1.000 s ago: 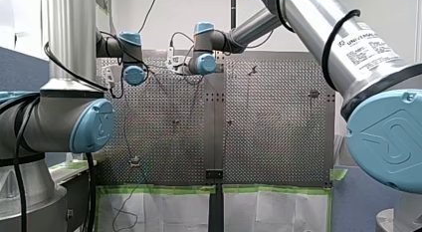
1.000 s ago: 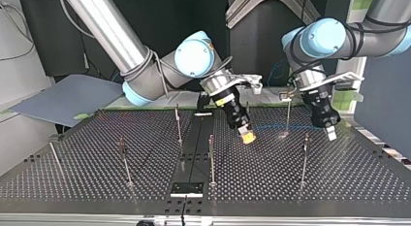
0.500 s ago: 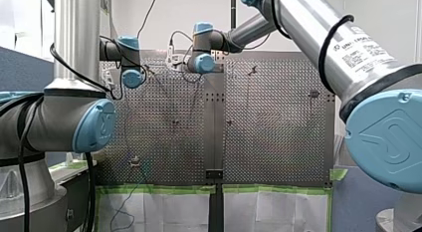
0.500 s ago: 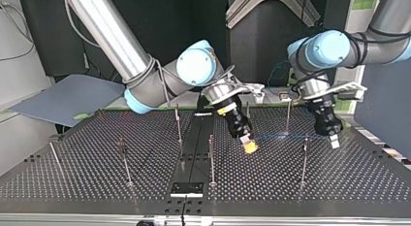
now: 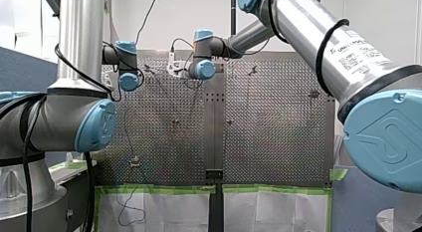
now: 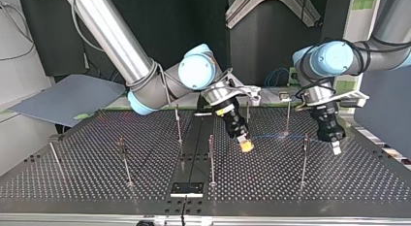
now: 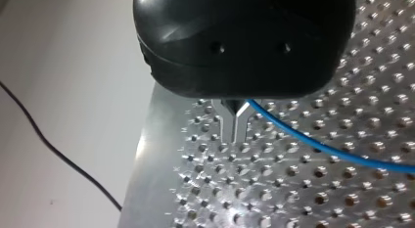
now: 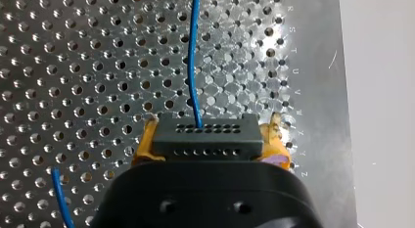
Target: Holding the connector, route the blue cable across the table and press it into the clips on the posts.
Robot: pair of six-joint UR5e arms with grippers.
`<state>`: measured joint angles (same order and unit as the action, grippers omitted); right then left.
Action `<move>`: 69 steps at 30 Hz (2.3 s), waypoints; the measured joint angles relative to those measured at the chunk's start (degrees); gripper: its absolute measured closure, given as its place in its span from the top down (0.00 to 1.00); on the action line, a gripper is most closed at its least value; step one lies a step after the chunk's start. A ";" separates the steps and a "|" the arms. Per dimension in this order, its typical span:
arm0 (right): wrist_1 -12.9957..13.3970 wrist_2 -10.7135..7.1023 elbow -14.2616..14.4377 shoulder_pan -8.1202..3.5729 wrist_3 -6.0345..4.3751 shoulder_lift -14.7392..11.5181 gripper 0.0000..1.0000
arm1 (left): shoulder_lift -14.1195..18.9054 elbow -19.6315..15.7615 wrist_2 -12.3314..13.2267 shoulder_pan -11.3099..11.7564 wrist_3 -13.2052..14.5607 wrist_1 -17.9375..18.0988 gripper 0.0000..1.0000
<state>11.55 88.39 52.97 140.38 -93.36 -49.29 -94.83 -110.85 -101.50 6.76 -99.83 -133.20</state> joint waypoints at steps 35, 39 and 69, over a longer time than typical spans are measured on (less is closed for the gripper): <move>-0.08 -0.15 -2.55 -2.19 -0.44 3.11 0.00 | -5.25 3.78 7.56 2.58 -6.89 3.49 0.27; -0.34 0.03 -2.55 -2.24 -0.51 4.06 0.00 | -5.24 3.63 6.23 2.60 -8.36 2.10 0.58; -4.07 1.28 -0.16 -4.70 -1.09 8.98 0.00 | -2.22 0.04 3.17 -0.22 -11.56 -12.35 1.00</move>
<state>7.48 89.67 52.81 135.68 -94.45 -40.31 -97.05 -110.82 -98.33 6.55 -111.39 -145.55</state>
